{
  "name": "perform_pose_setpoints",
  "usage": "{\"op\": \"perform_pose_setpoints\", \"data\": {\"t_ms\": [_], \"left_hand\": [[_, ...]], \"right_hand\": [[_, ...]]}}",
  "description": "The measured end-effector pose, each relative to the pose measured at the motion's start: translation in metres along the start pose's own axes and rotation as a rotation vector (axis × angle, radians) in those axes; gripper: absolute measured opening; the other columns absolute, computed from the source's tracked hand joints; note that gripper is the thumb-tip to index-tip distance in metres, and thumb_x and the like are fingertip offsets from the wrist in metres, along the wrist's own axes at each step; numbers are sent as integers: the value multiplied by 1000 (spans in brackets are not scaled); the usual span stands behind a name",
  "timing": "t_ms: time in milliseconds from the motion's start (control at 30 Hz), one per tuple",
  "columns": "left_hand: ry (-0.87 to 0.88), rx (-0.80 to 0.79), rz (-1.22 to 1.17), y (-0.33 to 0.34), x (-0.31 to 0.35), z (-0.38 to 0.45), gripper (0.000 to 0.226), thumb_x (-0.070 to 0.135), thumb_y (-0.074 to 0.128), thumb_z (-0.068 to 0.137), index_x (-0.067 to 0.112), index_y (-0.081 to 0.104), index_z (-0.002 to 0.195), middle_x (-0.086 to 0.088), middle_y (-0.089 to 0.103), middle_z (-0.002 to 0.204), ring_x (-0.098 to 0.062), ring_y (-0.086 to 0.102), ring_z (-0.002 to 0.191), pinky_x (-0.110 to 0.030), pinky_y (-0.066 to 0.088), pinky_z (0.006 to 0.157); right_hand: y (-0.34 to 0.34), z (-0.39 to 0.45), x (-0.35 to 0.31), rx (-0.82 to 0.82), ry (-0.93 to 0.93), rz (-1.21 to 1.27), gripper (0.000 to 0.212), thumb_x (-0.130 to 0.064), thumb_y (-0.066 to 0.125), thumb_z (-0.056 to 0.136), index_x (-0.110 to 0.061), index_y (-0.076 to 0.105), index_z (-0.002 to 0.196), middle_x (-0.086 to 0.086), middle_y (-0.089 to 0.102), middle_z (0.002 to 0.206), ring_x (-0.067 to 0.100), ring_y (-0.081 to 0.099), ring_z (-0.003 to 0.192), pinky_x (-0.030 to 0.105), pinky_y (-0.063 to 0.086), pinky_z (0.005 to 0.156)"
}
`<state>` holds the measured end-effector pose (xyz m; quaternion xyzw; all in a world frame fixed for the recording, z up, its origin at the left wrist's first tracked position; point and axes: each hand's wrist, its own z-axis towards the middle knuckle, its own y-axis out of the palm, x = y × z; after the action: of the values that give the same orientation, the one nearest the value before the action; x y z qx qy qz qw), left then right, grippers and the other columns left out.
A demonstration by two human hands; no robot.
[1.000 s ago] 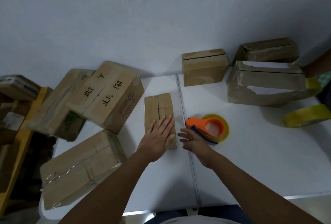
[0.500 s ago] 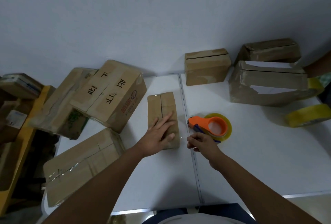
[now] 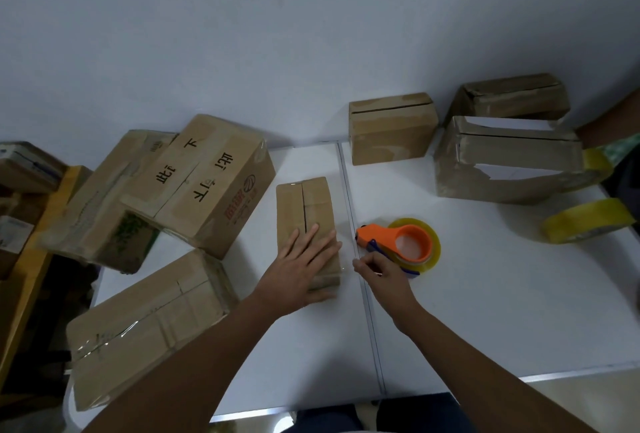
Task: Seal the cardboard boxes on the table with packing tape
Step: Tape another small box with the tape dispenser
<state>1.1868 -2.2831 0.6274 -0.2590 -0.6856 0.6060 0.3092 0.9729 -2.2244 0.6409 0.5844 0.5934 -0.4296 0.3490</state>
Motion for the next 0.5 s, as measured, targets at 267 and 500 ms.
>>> {"op": "perform_pose_setpoints", "data": {"t_ms": [267, 500], "left_hand": [[-70, -31, 76, 8, 2, 5, 80, 62, 30, 102, 11, 8, 159, -7, 8, 166, -23, 3, 154, -49, 18, 122], [-54, -7, 138, 8, 4, 5, 76, 56, 34, 102, 7, 12, 157, -12, 16, 165, -28, 11, 153, -49, 18, 122]], "right_hand": [[31, 21, 20, 100, -262, -219, 14, -19, 50, 101, -17, 48, 87, -3, 51, 82, 14, 51, 75, 31, 44, 67], [56, 28, 30, 145, -236, -238, 17, -20, 36, 104, -14, 44, 91, -3, 44, 86, 8, 43, 73, 30, 40, 65]]}}
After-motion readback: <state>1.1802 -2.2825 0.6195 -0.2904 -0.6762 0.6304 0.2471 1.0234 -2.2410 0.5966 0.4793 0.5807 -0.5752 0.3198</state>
